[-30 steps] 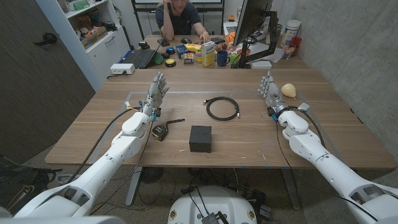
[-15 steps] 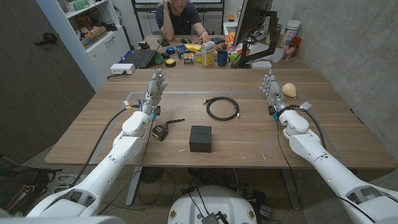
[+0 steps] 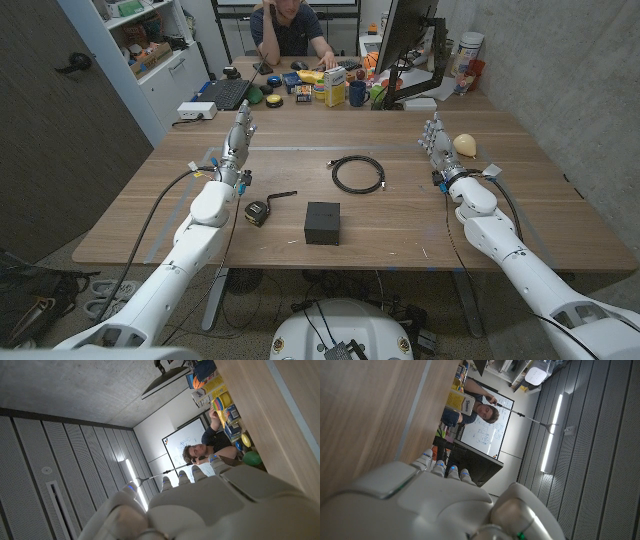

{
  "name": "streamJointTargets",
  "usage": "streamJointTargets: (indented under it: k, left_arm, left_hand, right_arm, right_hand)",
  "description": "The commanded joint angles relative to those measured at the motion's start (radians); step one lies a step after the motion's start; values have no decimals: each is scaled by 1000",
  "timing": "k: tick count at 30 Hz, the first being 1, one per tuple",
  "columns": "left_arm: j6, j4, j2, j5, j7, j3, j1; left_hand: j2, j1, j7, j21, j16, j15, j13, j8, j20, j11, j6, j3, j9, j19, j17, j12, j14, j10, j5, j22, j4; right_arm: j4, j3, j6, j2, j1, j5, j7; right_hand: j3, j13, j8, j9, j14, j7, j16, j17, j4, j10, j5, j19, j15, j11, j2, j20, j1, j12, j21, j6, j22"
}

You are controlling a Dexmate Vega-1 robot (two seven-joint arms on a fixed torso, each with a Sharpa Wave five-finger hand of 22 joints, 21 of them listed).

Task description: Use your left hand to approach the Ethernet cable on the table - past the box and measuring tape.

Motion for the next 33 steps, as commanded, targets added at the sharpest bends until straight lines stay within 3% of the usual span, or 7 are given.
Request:
streamJointTargets:
  k: [1, 8, 15, 16, 18, 25, 33]
  left_arm:
    - [-64, -111, 17, 177, 89, -53, 89]
    - [-88, -165, 31, 336, 168, -83, 139]
    - [-115, -212, 22, 483, 266, -116, 191]
    - [-119, -219, 20, 508, 283, -122, 199]
    - [-122, -237, 20, 557, 313, -132, 214]
    - [-113, -288, 31, 665, 355, -155, 242]
    - [-123, -298, 64, 754, 368, -143, 217]
  left_hand:
    - [61, 1, -9, -6, -8, 9, 2, 4, 17, 0, -93, -1, 3, -27, 5, 0, -114, -163, 6, 2, 0]
    - [93, 5, -10, -21, -18, 16, 5, 4, 75, -8, -126, 14, 5, -117, 9, -5, -191, -233, 13, 3, 7]
    - [96, 2, -10, -24, -20, 20, 6, 1, 78, -10, -188, 16, 7, -220, 14, -4, -295, -342, 14, 3, 9]
    - [98, 2, -10, -24, -18, 19, 6, 1, 77, -34, -202, 18, 7, -240, 14, -1, -310, -351, 14, 3, 9]
    - [100, 4, -10, -25, -19, 17, 6, 0, 77, -41, -215, 21, 7, -258, 14, -1, -325, -362, 13, 3, 8]
    - [100, 6, -10, -24, -16, 16, 6, 0, 77, -45, -223, 23, 7, -271, 13, 3, -328, -362, 13, 3, 7]
    - [92, 14, -11, -12, -9, 2, 5, 6, 76, -61, -226, 27, 8, -262, 11, 11, -322, -345, 12, 4, -2]
  right_arm:
    - [10, 31, 2, 20, -5, -22, 16]
    - [8, 43, -1, 25, -11, -26, 21]
    - [4, 52, 0, 29, -16, -27, 32]
    - [4, 52, 2, 29, -17, -28, 34]
    - [3, 54, 5, 29, -19, -29, 37]
    - [-4, 59, 5, 31, -28, -28, 43]
    - [-25, 71, -5, 28, -49, -26, 37]
  right_hand:
    - [-6, 4, 4, 3, -63, 8, 5, 5, 1, -16, 6, -6, -1, -2, 49, -2, -3, 3, 1, -42, 2]
    - [-8, 3, 4, 3, -63, 8, 5, 5, 1, -16, 6, -7, -1, -2, 49, -1, -4, 4, -1, -43, 2]
    - [-11, 3, 4, 3, -64, 8, 5, 5, 1, -15, 6, -8, -1, -3, 49, -1, -4, 5, -2, -43, 2]
    - [-11, 3, 4, 3, -64, 8, 5, 5, 1, -16, 6, -9, -1, -3, 49, -1, -4, 4, -2, -44, 2]
    - [-12, 3, 4, 3, -64, 8, 5, 5, 1, -16, 6, -8, -1, -4, 49, -1, -4, 5, -3, -45, 2]
    - [-15, 3, 5, 3, -63, 9, 5, 5, 1, -15, 6, -7, -1, -4, 49, -1, -5, 5, -3, -44, 2]
    - [-18, 3, 5, 3, -64, 9, 4, 5, 2, -15, 7, -8, -1, -4, 49, 0, -5, 5, -5, -45, 2]
